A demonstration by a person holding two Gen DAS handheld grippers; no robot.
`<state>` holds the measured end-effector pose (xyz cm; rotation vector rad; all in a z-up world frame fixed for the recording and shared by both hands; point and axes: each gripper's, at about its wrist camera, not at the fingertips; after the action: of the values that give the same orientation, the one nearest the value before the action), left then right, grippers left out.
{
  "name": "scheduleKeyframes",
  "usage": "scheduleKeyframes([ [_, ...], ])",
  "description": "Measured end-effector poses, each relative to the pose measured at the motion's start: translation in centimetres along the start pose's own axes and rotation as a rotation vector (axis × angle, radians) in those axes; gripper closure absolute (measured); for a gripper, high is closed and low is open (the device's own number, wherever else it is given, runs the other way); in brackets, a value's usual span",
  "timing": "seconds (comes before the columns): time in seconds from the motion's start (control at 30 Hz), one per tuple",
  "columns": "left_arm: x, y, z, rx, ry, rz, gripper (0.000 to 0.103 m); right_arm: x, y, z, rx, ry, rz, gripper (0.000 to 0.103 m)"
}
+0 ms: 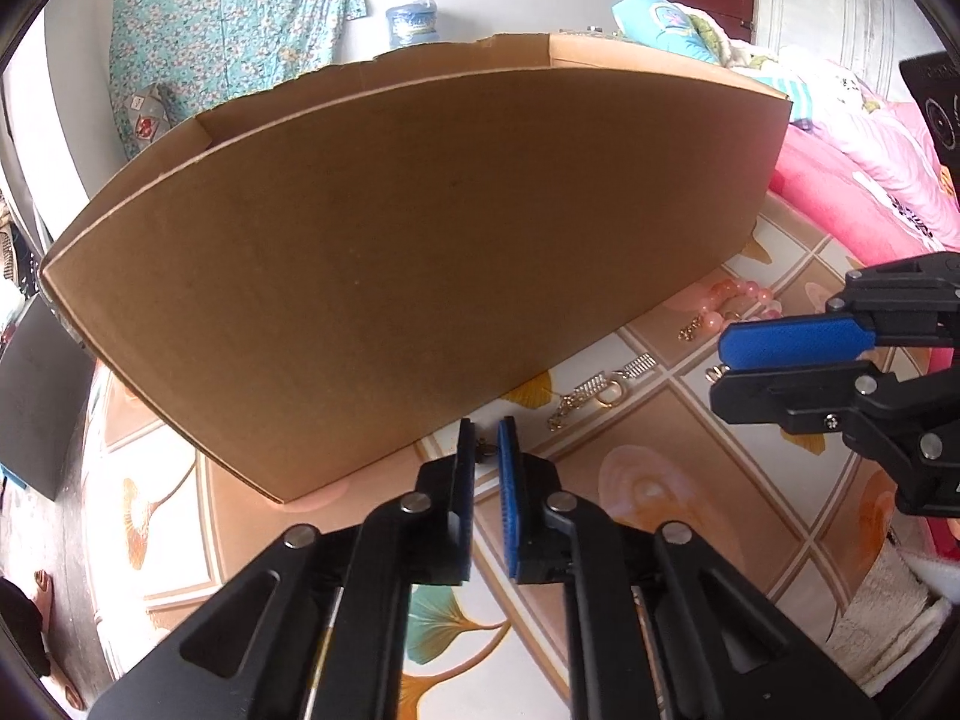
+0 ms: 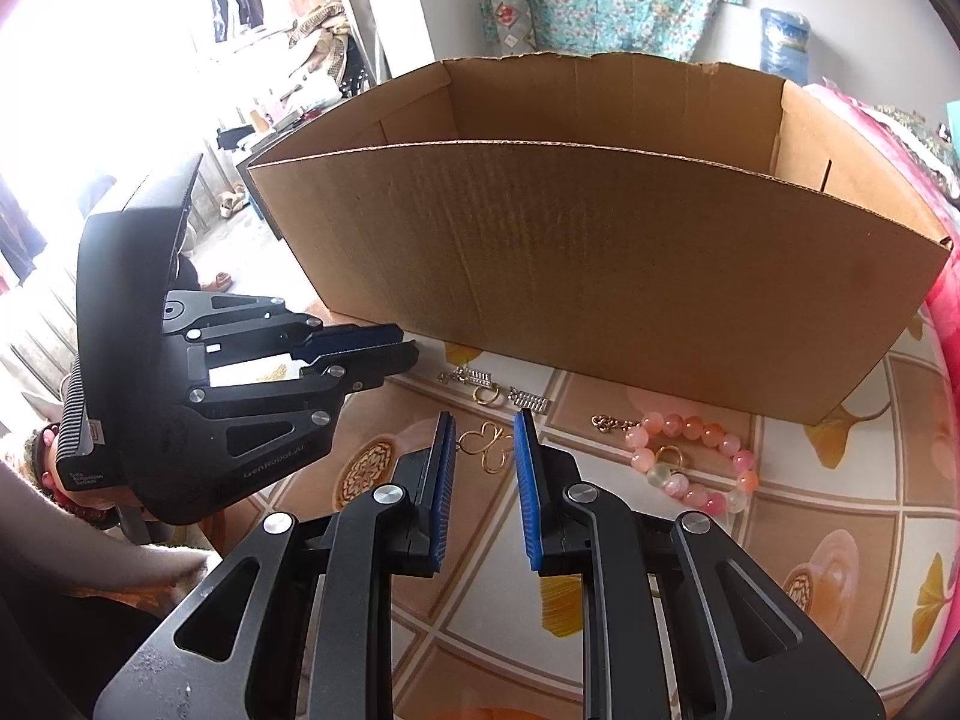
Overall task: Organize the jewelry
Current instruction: 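Lift the gold charm with the left gripper toward the box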
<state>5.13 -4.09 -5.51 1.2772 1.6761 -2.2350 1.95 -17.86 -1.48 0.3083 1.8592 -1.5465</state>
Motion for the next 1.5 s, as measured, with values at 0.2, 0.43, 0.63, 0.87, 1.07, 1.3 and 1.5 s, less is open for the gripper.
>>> scheduleKeyframes([
  [0.2,0.3,-0.3,0.0,0.007,-0.013,0.000,0.097,0.1,-0.6,-0.1,0.006,-0.007,0.010,0.085],
  [0.43,0.8,-0.9,-0.4,0.020,-0.034,0.005,0.103,0.2,-1.2,-0.5,0.013,-0.014,0.025,0.085],
  [0.63,1.2,-2.0,-0.5,0.024,-0.034,0.023,0.103,0.3,-1.9,-0.6,0.011,-0.022,0.043,0.085],
  [0.87,0.5,-2.0,-0.7,0.021,-0.040,0.017,0.097,0.2,-1.8,-0.9,-0.006,-0.028,0.046,0.085],
  [1.07,0.1,-0.5,-1.2,0.029,-0.027,-0.011,0.078,0.0,-1.7,-0.7,-0.011,-0.018,0.051,0.085],
  [1.3,0.0,0.1,-0.9,0.052,0.016,-0.021,0.088,-0.1,-1.5,-0.1,-0.023,0.001,0.051,0.085],
  [1.5,-0.1,0.2,-0.5,0.050,0.027,-0.029,0.092,-0.3,-1.4,-0.1,-0.024,0.005,0.054,0.085],
])
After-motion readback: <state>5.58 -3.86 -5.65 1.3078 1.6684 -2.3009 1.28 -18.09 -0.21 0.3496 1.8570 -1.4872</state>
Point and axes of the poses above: each gripper's, at about its wrist camera, not at the fingertips, and y roughly the way its jaws point, z to its right, x to its underside, and after that the axes turned 9 degrees about x, right-handed
